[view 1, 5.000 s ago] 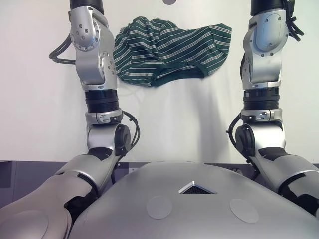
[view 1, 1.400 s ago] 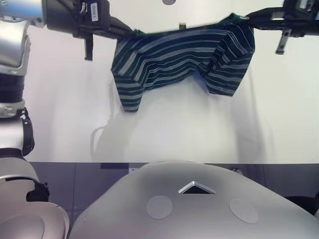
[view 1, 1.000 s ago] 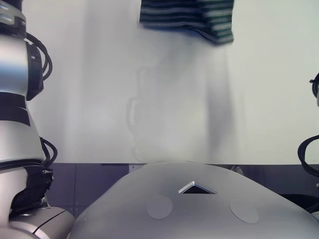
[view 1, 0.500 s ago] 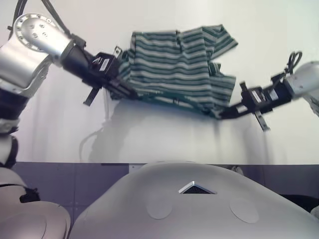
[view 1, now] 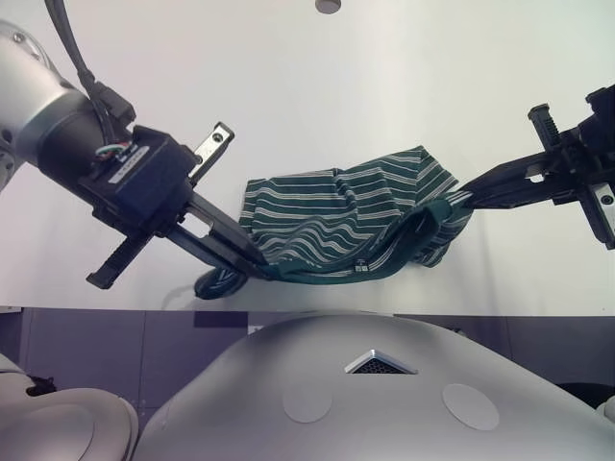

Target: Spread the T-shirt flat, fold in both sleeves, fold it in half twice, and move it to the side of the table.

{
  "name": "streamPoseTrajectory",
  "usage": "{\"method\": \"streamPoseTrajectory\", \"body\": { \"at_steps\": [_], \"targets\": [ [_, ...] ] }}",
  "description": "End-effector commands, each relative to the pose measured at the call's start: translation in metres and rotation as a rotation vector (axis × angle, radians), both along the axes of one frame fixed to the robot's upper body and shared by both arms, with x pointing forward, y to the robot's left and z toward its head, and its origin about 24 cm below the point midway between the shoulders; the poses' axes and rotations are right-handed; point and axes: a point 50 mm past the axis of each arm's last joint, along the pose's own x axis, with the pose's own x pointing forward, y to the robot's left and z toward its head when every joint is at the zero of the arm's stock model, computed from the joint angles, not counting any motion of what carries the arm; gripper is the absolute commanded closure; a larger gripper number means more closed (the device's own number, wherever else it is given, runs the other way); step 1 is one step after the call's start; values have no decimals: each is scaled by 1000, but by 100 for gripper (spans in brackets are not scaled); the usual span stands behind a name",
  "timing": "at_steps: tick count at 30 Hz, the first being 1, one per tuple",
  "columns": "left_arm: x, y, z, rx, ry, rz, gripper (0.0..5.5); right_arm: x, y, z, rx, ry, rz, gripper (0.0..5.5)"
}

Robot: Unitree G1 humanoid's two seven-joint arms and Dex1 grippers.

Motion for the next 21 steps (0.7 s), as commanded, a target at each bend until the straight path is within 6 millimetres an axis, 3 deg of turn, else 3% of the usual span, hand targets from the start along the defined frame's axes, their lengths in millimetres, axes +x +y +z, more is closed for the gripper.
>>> {"method": "streamPoseTrajectory", "body": {
  "at_steps": [1, 3, 4, 5, 6, 7, 8, 9, 10, 11, 12, 13, 14, 15, 17, 21],
  "targets": [
    [42, 5, 21, -34, -258, 167, 550, 39, -11, 8, -73, -314, -153, 548],
    [103, 7, 29, -19, -604, 431, 550, 87, -22, 10, -216, -629, -361, 548],
    [148, 10, 38, 24, -911, 685, 550, 128, -30, 27, -297, -931, -647, 548],
    [178, 11, 65, -40, -1191, 929, 550, 153, -34, 69, -204, -1233, -947, 548],
    [190, 11, 93, -135, -1413, 1077, 550, 159, -33, 107, -90, -1492, -1135, 548],
    [187, 10, 124, -284, -1611, 1152, 550, 149, -28, 146, 100, -1729, -1231, 548],
    [164, 3, 161, -567, -1833, 1116, 550, 129, -15, 174, 285, -1937, -1195, 548],
    [140, -5, 179, -767, -1967, 991, 550, 113, -1, 185, 387, -2091, -1085, 548],
    [123, -20, 174, -873, -2024, 782, 550, 101, 19, 175, 442, -2170, -858, 548],
    [123, -37, 134, -793, -1930, 535, 550, 102, 43, 127, 373, -2000, -500, 548],
    [129, -44, 66, -535, -1717, 292, 550, 103, 49, 59, 134, -1751, -186, 548],
    [127, -32, -6, -231, -1441, 115, 550, 90, 34, -11, -150, -1386, 53, 548],
    [114, -6, -67, 72, -1117, 25, 550, 62, 9, -62, -371, -996, 196, 548],
    [93, 21, -106, 289, -837, -43, 550, 30, -15, -87, -520, -650, 267, 548],
    [51, 49, -131, 461, -402, -73, 550, -5, -39, -102, -621, -297, 348, 548],
    [24, 41, -122, 435, -166, -92, 550, -16, -39, -103, -580, -149, 334, 548]
  ]
}}
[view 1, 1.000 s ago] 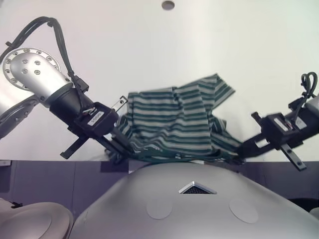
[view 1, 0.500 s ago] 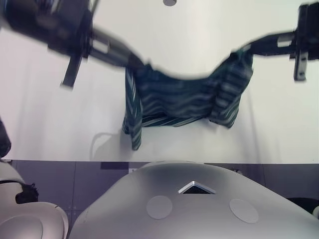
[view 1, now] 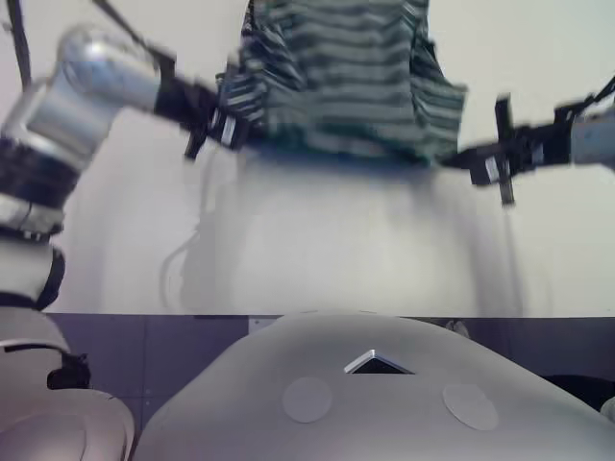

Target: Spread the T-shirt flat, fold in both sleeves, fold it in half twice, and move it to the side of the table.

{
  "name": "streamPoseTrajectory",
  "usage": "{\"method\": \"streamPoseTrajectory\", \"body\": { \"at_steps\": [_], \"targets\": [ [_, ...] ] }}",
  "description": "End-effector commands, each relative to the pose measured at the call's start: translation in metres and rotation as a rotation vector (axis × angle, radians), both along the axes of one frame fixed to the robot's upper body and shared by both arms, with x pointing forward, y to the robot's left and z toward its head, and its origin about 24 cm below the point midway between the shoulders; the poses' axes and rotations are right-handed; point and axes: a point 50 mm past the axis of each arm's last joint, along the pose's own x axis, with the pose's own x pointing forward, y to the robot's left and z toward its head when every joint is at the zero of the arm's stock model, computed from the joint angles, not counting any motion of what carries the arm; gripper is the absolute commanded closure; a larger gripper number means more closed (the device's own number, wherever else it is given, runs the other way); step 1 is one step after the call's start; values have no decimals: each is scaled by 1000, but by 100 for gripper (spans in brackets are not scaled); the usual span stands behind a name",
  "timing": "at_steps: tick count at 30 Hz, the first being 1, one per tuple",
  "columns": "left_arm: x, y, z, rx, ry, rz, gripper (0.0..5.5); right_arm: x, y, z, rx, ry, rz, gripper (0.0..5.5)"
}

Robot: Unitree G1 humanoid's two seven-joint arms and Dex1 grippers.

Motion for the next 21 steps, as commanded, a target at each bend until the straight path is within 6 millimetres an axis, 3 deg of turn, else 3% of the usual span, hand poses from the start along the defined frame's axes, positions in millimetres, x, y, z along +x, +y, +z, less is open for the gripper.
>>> {"method": "streamPoseTrajectory", "body": {
  "at_steps": [1, 4, 6, 8, 9, 10, 11, 12, 13, 14, 15, 16, 17, 18, 19, 20, 21],
  "targets": [
    [-31, 4, 14, 72, 239, -13, 550, -20, -5, 10, -59, 192, -11, 548],
    [-37, 1, 16, 68, 271, 0, 550, -28, 1, 11, -37, 231, -25, 548],
    [-17, -12, 17, -28, 98, 55, 550, -5, 8, 12, 15, 25, -67, 548],
    [57, -28, 31, -135, -409, 310, 550, 68, 2, 19, 21, -466, -327, 548],
    [90, -32, 49, -188, -638, 437, 550, 105, -3, 33, 47, -737, -511, 548],
    [133, -30, 105, -365, -958, 672, 550, 149, -13, 95, 300, -1162, -820, 548],
    [153, -24, 163, -570, -1227, 851, 550, 163, -22, 150, 543, -1441, -1024, 548],
    [146, -20, 231, -877, -1496, 902, 550, 159, -23, 205, 860, -1625, -1123, 548],
    [119, -31, 274, -1129, -1683, 703, 550, 143, -7, 242, 1119, -1737, -989, 548],
    [97, -40, 291, -1250, -1783, 507, 550, 130, 6, 258, 1235, -1788, -841, 548],
    [83, -64, 252, -1171, -1733, 154, 550, 110, 48, 227, 1149, -1786, -336, 548],
    [79, -76, 190, -1025, -1572, -77, 550, 95, 77, 164, 993, -1587, 32, 548],
    [75, -76, 127, -857, -1356, -196, 550, 80, 85, 95, 786, -1299, 219, 548],
    [66, -67, 72, -676, -1124, -253, 550, 60, 79, 39, 610, -1032, 307, 548],
    [59, -49, 31, -459, -917, -250, 550, 42, 57, 1, 376, -777, 307, 548],
    [49, -27, 2, -244, -715, -232, 550, 24, 33, -20, 190, -555, 275, 548],
    [37, -7, -15, -76, -540, -228, 550, 9, 15, -27, 64, -400, 267, 548]
  ]
}}
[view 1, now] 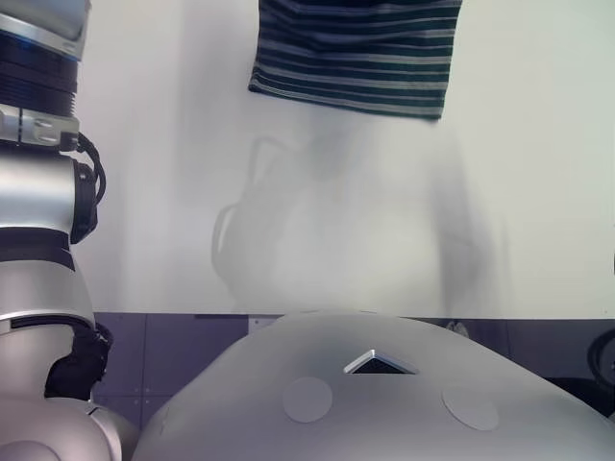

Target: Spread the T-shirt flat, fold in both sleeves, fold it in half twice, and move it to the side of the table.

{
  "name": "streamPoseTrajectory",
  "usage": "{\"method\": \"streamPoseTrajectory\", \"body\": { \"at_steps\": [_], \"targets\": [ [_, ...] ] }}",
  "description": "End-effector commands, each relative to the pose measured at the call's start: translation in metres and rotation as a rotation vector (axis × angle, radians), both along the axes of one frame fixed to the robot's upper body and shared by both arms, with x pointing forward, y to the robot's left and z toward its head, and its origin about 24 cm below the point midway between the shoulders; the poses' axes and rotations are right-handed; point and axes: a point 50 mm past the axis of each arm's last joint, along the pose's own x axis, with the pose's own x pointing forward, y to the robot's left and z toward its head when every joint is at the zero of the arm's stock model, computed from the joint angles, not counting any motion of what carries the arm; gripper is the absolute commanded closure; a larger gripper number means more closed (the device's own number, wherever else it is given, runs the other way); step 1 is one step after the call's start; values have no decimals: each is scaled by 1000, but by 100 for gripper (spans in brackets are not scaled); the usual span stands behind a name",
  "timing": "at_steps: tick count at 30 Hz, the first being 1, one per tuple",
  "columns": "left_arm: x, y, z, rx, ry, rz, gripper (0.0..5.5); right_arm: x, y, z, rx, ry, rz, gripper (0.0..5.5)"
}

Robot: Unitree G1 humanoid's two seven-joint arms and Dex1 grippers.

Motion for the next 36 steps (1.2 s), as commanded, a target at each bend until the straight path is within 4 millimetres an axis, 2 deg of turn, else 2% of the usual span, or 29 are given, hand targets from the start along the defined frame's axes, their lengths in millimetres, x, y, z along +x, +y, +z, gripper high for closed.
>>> {"method": "streamPoseTrajectory", "body": {
  "at_steps": [1, 3, 5, 6, 8, 11, 12, 13, 15, 17, 19, 22, 24, 26, 29, 33, 34, 35, 36],
  "targets": [
    [-65, 82, -156, 924, 831, 15, 550, -100, -66, -124, -826, 883, 110, 548],
    [-82, 97, -159, 1039, 1046, 39, 550, -106, -77, -125, -891, 1006, 87, 548],
    [-87, 92, -155, 1009, 1124, 32, 550, -99, -69, -125, -794, 1031, 86, 548],
    [-88, 84, -147, 942, 1182, 17, 550, -93, -58, -115, -684, 1046, 88, 548],
    [-88, 63, -113, 736, 1298, -65, 550, -82, -32, -71, -397, 1108, 129, 548],
    [-84, 38, -41, 462, 1316, -212, 550, -73, -8, 9, -68, 1128, 270, 548],
    [-77, 31, -19, 371, 1252, -231, 550, -68, -4, 30, 1, 1086, 291, 548],
    [-59, 22, 3, 234, 1114, -184, 550, -56, -2, 48, 57, 982, 261, 548],
    [-16, 14, 37, 39, 848, 5, 550, -16, -2, 72, 154, 748, 76, 548],
    [28, 24, 66, 1, 636, 256, 550, 34, -12, 93, 188, 523, -180, 548],
    [58, 37, 83, 40, 462, 492, 550, 70, -25, 114, 186, 359, -403, 548],
    [87, 46, 96, -4, 201, 793, 550, 107, -35, 137, 203, 122, -717, 548],
    [93, 43, 102, -29, 69, 863, 550, 117, -33, 146, 217, -32, -849, 548],
    [95, 37, 112, -13, -72, 894, 550, 119, -31, 159, 205, -204, -929, 548],
    [94, 34, 127, 32, -237, 932, 550, 116, -27, 177, 157, -365, -972, 548],
    [89, 42, 153, -46, -435, 1004, 550, 108, -20, 206, 182, -587, -992, 548],
    [86, 44, 161, -77, -475, 1010, 550, 104, -19, 214, 211, -625, -987, 548],
    [86, 46, 160, -88, -457, 1005, 550, 105, -19, 213, 211, -595, -985, 548],
    [88, 45, 152, -71, -404, 988, 550, 109, -20, 204, 169, -525, -982, 548]
  ]
}}
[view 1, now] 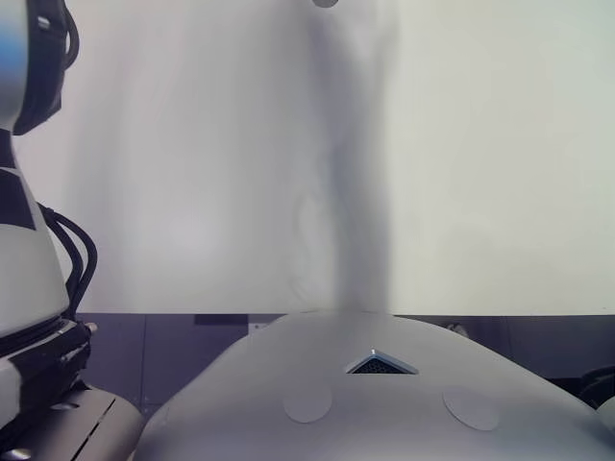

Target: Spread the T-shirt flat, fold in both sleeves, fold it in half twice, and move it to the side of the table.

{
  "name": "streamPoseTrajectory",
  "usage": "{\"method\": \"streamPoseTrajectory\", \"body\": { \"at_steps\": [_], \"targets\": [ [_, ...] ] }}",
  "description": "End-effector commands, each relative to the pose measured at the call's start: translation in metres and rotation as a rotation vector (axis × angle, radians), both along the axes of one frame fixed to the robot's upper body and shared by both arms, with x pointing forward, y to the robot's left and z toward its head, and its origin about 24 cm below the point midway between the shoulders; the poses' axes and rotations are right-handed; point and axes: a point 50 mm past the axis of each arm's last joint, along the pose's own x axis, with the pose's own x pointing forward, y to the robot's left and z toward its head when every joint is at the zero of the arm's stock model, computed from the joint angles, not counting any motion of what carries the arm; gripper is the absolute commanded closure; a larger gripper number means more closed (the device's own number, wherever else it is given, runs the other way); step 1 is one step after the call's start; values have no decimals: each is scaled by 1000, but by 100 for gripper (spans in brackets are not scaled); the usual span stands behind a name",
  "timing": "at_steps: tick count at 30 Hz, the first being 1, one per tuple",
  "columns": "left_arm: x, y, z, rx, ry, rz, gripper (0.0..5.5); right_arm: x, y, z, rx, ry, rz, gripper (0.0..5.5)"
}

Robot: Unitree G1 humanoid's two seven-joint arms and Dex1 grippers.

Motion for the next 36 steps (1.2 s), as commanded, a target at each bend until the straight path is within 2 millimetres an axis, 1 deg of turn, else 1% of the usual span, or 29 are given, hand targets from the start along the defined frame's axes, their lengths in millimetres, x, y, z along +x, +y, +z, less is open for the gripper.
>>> {"method": "streamPoseTrajectory", "body": {
  "at_steps": [1, 2, 3, 4, 5, 6, 7, 8, 9, 10, 11, 12, 13, 14, 15, 16, 17, 18, 19, 20, 22, 24, 26, 30, 31, 32, 33, 36],
  "targets": [
    [4, 19, -18, -56, 158, 22, 550, 5, -12, -15, 1, 179, -19, 548],
    [8, 16, -47, -46, 362, -35, 550, 12, -15, -46, -64, 378, -8, 548],
    [7, 15, -77, -28, 577, -103, 550, 16, -18, -77, -117, 562, 25, 548],
    [3, 15, -98, 5, 750, -178, 550, 15, -22, -103, -171, 712, 62, 548],
    [-5, 19, -120, 46, 943, -260, 550, 11, -24, -128, -226, 856, 130, 548],
    [-16, 26, -139, 84, 1149, -336, 550, 5, -25, -149, -267, 970, 220, 548],
    [-31, 40, -152, 127, 1335, -393, 550, -7, -24, -164, -305, 1066, 329, 548],
    [-47, 48, -160, 166, 1472, -450, 550, -18, -24, -172, -337, 1128, 413, 548],
    [-68, 51, -163, 201, 1574, -510, 550, -32, -26, -172, -352, 1169, 476, 548],
    [-89, 50, -163, 222, 1656, -562, 550, -47, -29, -168, -348, 1207, 526, 548],
    [-108, 48, -160, 214, 1716, -611, 550, -63, -31, -164, -329, 1254, 577, 548],
    [-128, 46, -158, 215, 1778, -656, 550, -83, -31, -162, -321, 1329, 646, 548],
    [-143, 42, -156, 213, 1824, -698, 550, -101, -31, -162, -316, 1412, 716, 548],
    [-157, 35, -154, 190, 1881, -756, 550, -122, -30, -169, -313, 1522, 793, 548],
    [-169, 30, -157, 174, 1944, -799, 550, -143, -28, -182, -289, 1647, 866, 548],
    [-183, 30, -167, 166, 2027, -820, 550, -167, -26, -203, -262, 1806, 929, 548],
    [-199, 32, -183, 153, 2135, -822, 550, -192, -27, -227, -253, 1962, 965, 548],
    [-217, 39, -201, 140, 2248, -805, 550, -214, -30, -246, -234, 2094, 980, 548],
    [-232, 44, -217, 117, 2346, -789, 550, -230, -33, -260, -209, 2184, 977, 548],
    [-244, 48, -228, 84, 2418, -777, 550, -239, -37, -269, -183, 2239, 962, 548],
    [-254, 50, -236, 45, 2472, -763, 550, -247, -39, -273, -148, 2279, 940, 548],
    [-255, 54, -252, 18, 2463, -705, 550, -250, -35, -279, -119, 2264, 943, 548],
    [-255, 56, -258, 8, 2442, -664, 550, -250, -32, -279, -98, 2250, 934, 548],
    [-244, 49, -261, -15, 2312, -649, 550, -245, -31, -276, -79, 2197, 898, 548],
    [-244, 49, -260, -19, 2316, -648, 550, -244, -31, -274, -76, 2192, 889, 524],
    [-244, 49, -258, -21, 2325, -647, 521, -242, -30, -271, -74, 2188, 884, 510],
    [-244, 50, -254, -30, 2344, -652, 508, -239, -30, -266, -71, 2195, 877, 493],
    [-236, 44, -232, -117, 2369, -717, 455, -221, -36, -245, -34, 2189, 854, 437]
  ]
}}
